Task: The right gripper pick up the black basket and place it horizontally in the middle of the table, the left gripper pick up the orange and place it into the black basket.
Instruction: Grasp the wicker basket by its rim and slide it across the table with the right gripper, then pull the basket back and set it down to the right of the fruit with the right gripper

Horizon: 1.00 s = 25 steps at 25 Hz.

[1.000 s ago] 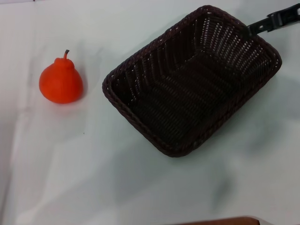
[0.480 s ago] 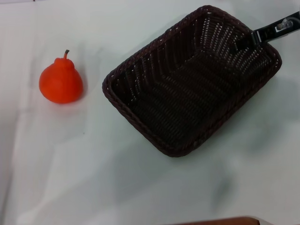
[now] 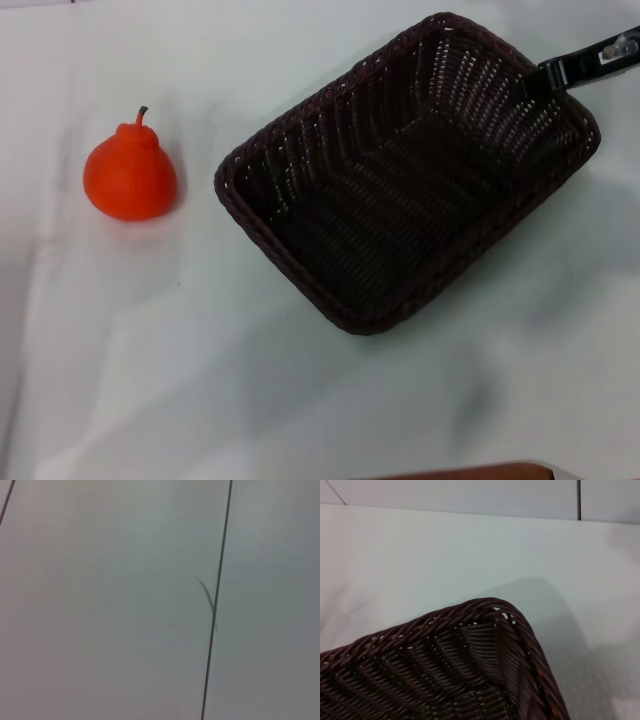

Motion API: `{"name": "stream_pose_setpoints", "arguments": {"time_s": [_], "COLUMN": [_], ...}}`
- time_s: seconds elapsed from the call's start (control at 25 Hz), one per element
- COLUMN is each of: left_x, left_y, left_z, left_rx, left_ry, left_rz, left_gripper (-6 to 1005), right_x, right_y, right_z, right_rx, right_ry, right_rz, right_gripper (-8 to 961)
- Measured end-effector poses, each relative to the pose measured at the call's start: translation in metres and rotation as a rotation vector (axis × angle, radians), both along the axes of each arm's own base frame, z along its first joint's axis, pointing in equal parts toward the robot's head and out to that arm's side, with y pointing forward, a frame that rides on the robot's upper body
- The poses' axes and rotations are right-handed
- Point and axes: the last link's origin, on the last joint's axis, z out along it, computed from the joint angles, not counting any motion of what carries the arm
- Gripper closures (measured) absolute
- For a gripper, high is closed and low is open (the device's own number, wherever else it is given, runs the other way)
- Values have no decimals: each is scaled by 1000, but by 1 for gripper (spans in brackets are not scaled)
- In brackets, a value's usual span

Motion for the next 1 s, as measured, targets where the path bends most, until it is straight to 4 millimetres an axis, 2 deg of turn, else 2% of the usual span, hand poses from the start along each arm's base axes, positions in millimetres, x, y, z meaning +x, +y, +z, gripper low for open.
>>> {"name": "stream_pose_setpoints", "arguments": {"time_s": [0.08,0.28,0.4,0.64,0.76,1.0], "left_x": [0,0,-1,-3,-4,-6], "left_y": [0,3,6,10,13,27], "left_z": [1,6,11,20,21,20], "left_rx": [1,15,28,65,68,30], "left_ry": [4,23,35,47,58,87], "left_rz": [-1,-10,-14,-4,2,32], "left_gripper": [110,110,110,109,109,110], "right_x": [1,6,10,22,30,54], "right_y": [-1,-8,-19,-62,-82,-108], "right_z": [-1,0,9,32,33,31], "right_rx": [1,9,27,123,153,217], "right_ry": [5,24,59,306,411,480], "right_rz": [-10,-61,-119,-244,-288,-373], "right_gripper": [706,717,726,739,741,746]}}
